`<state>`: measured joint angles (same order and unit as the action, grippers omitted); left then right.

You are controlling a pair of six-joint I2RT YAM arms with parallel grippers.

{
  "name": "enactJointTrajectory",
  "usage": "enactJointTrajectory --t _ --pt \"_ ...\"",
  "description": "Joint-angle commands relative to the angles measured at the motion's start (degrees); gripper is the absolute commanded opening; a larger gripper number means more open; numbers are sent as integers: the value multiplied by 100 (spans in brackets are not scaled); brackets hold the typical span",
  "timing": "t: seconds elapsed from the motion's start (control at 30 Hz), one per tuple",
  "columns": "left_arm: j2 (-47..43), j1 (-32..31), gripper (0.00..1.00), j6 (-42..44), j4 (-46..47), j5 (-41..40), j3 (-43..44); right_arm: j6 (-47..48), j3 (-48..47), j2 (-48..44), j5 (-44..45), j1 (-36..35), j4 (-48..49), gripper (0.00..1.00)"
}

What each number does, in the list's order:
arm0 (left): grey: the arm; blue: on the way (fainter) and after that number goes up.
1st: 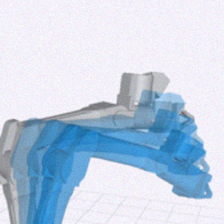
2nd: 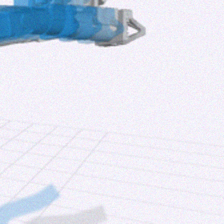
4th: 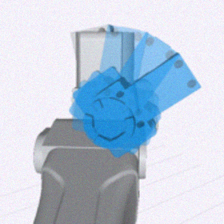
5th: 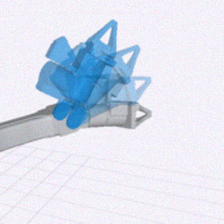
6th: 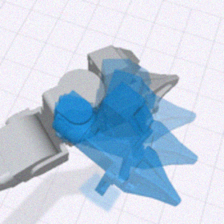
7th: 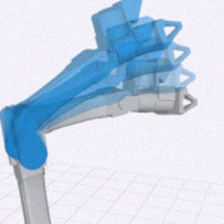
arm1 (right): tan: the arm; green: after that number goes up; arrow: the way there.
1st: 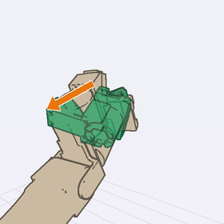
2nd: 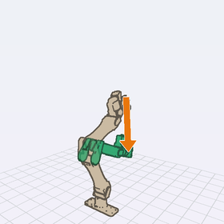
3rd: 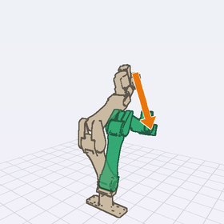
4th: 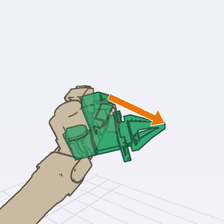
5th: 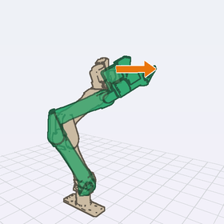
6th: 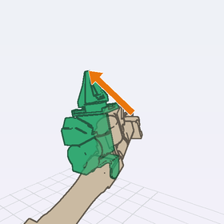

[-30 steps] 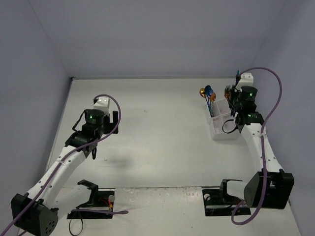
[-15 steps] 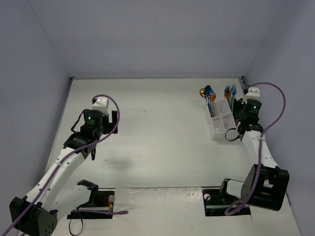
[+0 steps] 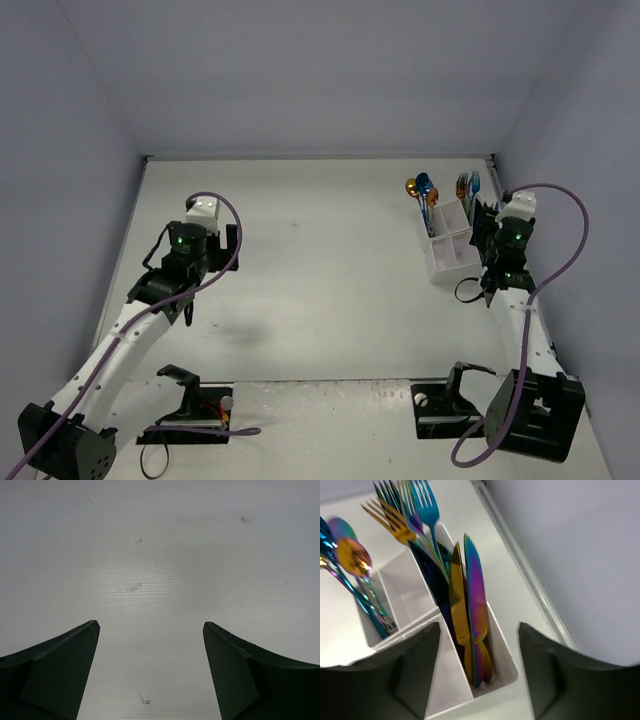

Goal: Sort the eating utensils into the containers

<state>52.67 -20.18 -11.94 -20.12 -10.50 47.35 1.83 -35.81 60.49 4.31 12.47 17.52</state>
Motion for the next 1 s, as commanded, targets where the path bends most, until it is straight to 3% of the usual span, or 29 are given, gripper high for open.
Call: enactJointTrajectory --t 0.0,0.27,0.57,0.8,0.97 --pt "-108 15 82 91 201 -48 178 -432 -386 -576 33 31 122 66" --pt "-93 -24 82 78 126 -91 201 -615 -970 -1641 -312 -105 -699 99" --pt "-103 -73 82 91 -175 -191 317 -650 -1392 -3131 -98 -554 -1959 100" --pt "-437 -58 82 167 -510 -324 514 -685 -1775 -3782 -120 -939 -3041 100" --pt "-722 -47 82 175 -742 -479 450 -894 -1938 -3922 511 -1141 -3374 100"
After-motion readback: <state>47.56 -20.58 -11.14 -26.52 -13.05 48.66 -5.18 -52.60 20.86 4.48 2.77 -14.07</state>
